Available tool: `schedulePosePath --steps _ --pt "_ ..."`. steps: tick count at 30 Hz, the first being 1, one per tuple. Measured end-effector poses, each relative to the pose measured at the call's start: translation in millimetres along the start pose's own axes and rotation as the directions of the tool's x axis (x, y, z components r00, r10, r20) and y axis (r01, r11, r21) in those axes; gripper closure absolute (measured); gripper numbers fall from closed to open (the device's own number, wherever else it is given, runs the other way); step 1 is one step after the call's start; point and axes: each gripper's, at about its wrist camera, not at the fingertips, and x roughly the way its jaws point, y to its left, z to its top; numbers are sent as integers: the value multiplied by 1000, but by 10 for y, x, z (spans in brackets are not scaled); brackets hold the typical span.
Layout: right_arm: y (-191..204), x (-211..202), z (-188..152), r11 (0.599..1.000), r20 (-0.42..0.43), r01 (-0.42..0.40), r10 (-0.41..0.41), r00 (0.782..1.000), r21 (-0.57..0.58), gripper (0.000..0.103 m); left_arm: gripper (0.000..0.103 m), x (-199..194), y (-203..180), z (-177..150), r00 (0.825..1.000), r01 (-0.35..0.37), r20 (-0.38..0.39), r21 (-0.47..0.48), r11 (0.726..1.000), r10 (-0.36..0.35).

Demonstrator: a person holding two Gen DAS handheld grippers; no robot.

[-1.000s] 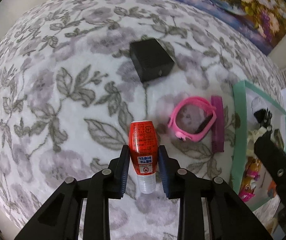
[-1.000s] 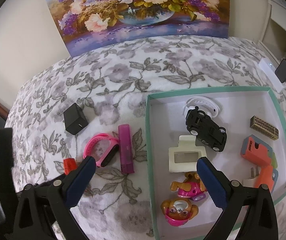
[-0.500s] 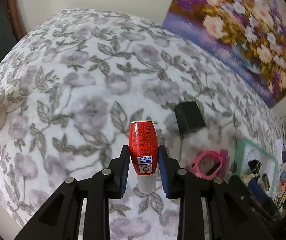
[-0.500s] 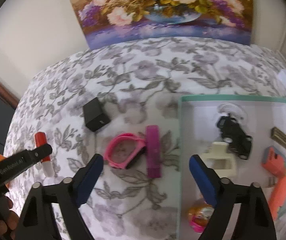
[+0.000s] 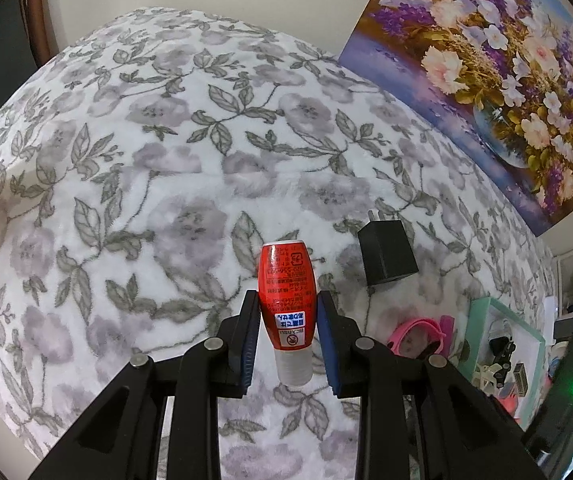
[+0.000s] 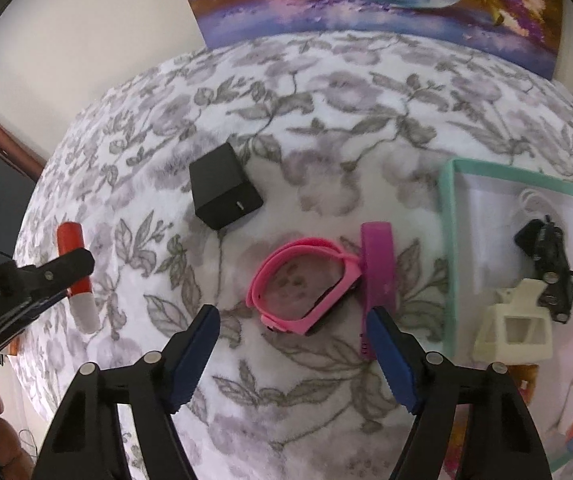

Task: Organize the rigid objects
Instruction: 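Grasp pink watch band with right tool while left tool holds bottle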

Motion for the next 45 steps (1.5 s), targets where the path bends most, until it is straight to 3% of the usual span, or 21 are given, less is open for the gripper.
schedulePosePath --steps 15,20,28,45 --pt "159 320 199 995 -26 98 -98 995 -12 27 74 81 107 50 999 24 -19 -34 999 -25" --pt "221 341 212 983 -14 177 -178 984 -52 41 74 90 116 50 1000 22 -21 -36 999 -23" --pt "183 199 89 989 2 142 -142 990 -32 46 74 15 32 32 1000 12 0 -4 1000 -12" --pt "-95 -646 -55 998 127 47 -53 990 53 47 74 -379 -448 -75 995 -18 99 134 991 5"
